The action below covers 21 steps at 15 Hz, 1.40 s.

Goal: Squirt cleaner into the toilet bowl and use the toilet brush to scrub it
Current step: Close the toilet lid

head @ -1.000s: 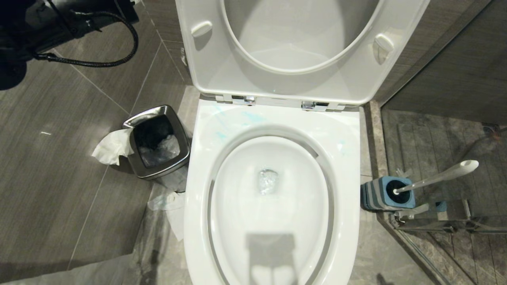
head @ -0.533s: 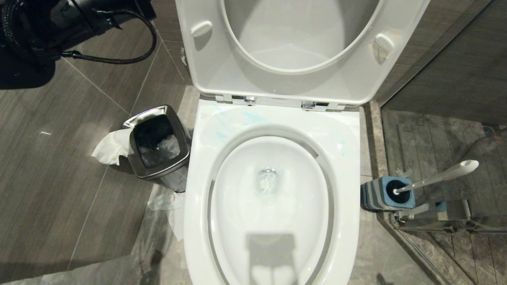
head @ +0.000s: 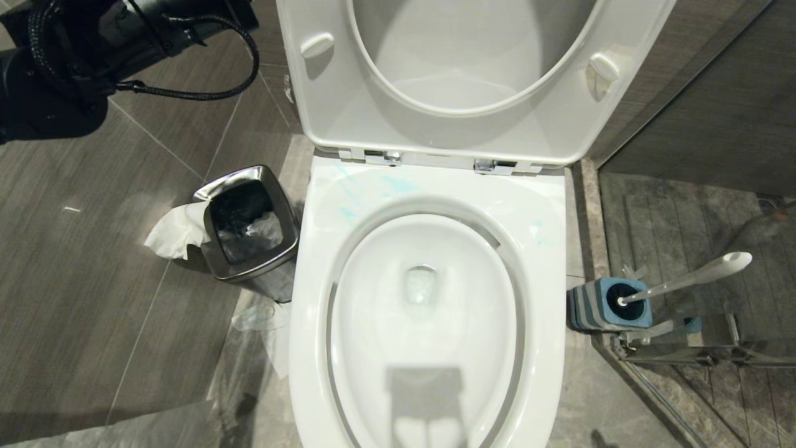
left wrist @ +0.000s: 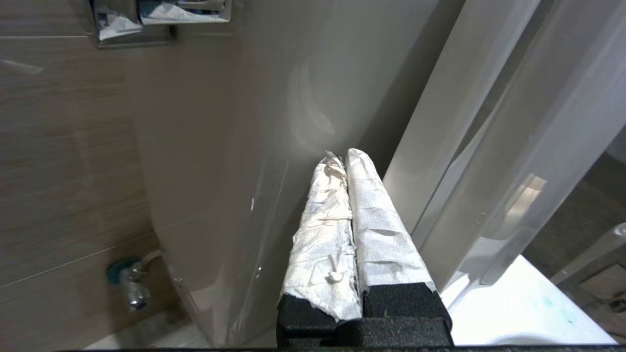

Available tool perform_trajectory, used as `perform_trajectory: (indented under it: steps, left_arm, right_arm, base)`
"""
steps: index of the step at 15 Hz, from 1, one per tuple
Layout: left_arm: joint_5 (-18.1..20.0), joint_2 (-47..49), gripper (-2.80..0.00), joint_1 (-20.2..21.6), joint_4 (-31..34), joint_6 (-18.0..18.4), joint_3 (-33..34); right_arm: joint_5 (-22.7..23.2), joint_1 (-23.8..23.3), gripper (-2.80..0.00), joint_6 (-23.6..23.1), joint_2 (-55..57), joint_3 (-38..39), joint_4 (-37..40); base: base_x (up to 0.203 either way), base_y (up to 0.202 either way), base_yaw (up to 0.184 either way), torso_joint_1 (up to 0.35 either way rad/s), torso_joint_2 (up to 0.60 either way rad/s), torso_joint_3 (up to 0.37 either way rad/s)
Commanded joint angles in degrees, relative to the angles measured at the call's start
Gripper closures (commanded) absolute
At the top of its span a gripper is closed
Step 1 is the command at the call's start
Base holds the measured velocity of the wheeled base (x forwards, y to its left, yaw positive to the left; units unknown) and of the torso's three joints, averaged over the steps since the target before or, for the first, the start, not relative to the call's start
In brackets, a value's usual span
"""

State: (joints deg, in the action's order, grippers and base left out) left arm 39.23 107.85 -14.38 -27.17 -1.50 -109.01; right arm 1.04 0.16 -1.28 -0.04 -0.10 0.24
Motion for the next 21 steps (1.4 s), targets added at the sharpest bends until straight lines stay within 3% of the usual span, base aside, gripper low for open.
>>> perform_trajectory:
  steps: [1,5,7,21]
  left_arm:
    - [2.37,-0.63,0.0,-0.2,0.13,-1.0,1.15]
    - [9.07,-3.46,0.0,-0.16,0.62,-4.8,5.71]
    - [10.71,-4.32,0.0,-0.06,0.63,-5.26,7.32]
    - [14.73,-12.66,0.0,0.5,2.19,-5.53,19.8]
  right_arm:
    - [0.02,0.02,0.0,-0.04,0.04,0.01,0.02]
    - [0.02,0.02,0.0,-0.04,0.04,0.01,0.02]
    - [0.02,0.02,0.0,-0.04,0.04,0.01,0.02]
    - [0.02,0.02,0.0,-0.04,0.04,0.01,0.02]
  base:
    - [0.0,0.0,0.0,0.0,0.0,0.0]
    - [0.0,0.0,0.0,0.0,0.0,0.0]
    - [0.0,0.0,0.0,0.0,0.0,0.0]
    - [0.0,0.0,0.0,0.0,0.0,0.013]
